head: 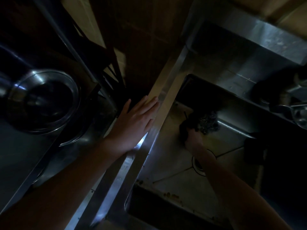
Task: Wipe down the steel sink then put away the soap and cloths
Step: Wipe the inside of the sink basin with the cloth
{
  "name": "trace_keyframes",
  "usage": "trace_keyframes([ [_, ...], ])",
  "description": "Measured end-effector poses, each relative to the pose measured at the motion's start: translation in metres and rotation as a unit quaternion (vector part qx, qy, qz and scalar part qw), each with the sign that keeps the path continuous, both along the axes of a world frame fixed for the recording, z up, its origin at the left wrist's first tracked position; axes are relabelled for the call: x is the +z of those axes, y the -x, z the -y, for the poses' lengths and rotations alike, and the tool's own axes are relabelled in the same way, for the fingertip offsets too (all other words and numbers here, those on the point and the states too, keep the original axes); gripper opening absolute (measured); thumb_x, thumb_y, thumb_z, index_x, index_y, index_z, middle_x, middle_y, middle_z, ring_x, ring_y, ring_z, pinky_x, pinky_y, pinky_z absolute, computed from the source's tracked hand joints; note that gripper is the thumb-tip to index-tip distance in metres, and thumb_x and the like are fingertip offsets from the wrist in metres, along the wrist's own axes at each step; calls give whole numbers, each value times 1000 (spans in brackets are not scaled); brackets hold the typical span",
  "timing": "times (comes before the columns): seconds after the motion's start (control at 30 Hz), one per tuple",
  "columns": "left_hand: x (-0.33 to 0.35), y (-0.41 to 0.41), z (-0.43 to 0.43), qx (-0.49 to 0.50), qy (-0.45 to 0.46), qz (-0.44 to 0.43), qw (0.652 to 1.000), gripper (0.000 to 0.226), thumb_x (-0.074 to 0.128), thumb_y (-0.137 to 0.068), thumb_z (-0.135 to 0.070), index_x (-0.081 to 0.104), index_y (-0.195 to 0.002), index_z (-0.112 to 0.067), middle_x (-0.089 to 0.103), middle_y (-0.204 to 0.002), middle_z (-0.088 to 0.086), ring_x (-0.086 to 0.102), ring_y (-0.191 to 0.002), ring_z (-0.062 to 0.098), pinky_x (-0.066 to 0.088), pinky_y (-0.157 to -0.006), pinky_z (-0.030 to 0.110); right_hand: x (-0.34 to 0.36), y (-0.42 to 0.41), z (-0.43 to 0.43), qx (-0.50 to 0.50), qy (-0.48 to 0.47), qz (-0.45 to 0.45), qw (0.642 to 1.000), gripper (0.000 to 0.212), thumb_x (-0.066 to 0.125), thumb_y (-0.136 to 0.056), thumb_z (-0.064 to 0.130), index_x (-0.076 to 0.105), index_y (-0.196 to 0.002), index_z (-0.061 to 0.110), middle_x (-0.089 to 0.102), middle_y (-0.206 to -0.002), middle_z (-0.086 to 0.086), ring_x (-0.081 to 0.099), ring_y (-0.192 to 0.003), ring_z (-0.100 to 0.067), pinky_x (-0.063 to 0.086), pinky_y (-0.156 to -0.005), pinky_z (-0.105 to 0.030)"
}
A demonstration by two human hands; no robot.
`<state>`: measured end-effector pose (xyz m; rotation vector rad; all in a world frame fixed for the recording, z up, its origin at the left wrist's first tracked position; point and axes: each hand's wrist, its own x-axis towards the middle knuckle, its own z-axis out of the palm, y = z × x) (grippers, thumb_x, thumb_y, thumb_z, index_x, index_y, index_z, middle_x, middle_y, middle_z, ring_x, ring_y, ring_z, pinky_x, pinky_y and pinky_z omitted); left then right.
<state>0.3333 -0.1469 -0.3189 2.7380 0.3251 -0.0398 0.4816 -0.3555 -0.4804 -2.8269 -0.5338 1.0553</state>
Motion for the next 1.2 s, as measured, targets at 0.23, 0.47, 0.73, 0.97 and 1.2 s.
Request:
trace_keyframes([
  [0.23, 0, 0, 0, -1, -2, 12, 1000, 50, 48, -94, -20, 35, -142, -20, 29, -152, -4, 22, -141, 19, 18, -110, 52, 4, 15, 12, 140, -43, -34, 989, 63, 46, -89, -2, 33, -147, 18, 19, -158, -8, 27, -142, -33, 27, -115, -37],
  [0.47, 3, 0, 1, -3, 9, 28, 1000, 48, 50, -93, -15, 40, -139, -16, 33, -150, 1, 26, -140, 25, 20, -108, 55, 16, 43, -6, 299, -96, -40, 949, 50, 37, -97, 6, 44, -141, 30, 30, -155, 1, 30, -140, -26, 26, -113, -34],
  [0.73, 2, 0, 2, 2, 2, 29, 1000, 48, 54, -91, -14, 43, -138, -15, 37, -148, 1, 31, -138, 26, 25, -105, 57, 28, 62, 47, 232, -107, -74, 964, 46, 39, -96, -3, 45, -140, 7, 33, -154, -6, 30, -142, -23, 28, -113, -30],
  [0.97, 2, 0, 1, 3, -2, 15, 1000, 50, 51, -92, -17, 39, -140, -18, 32, -151, -2, 26, -140, 23, 21, -107, 55, 28, 40, 93, -164, -146, -42, 975, 45, 45, -88, -12, 57, -129, 4, 56, -134, -18, 50, -127, -32, 36, -96, -23],
  [1.2, 1, 1, 1, 2, 3, 16, 1000, 48, 49, -94, -17, 38, -141, -18, 30, -151, -2, 23, -141, 23, 19, -109, 55, 24, 9, 83, -434, -171, 72, 882, 41, 47, -87, -3, 60, -125, 2, 66, -115, -24, 62, -108, -35, 45, -78, -32],
])
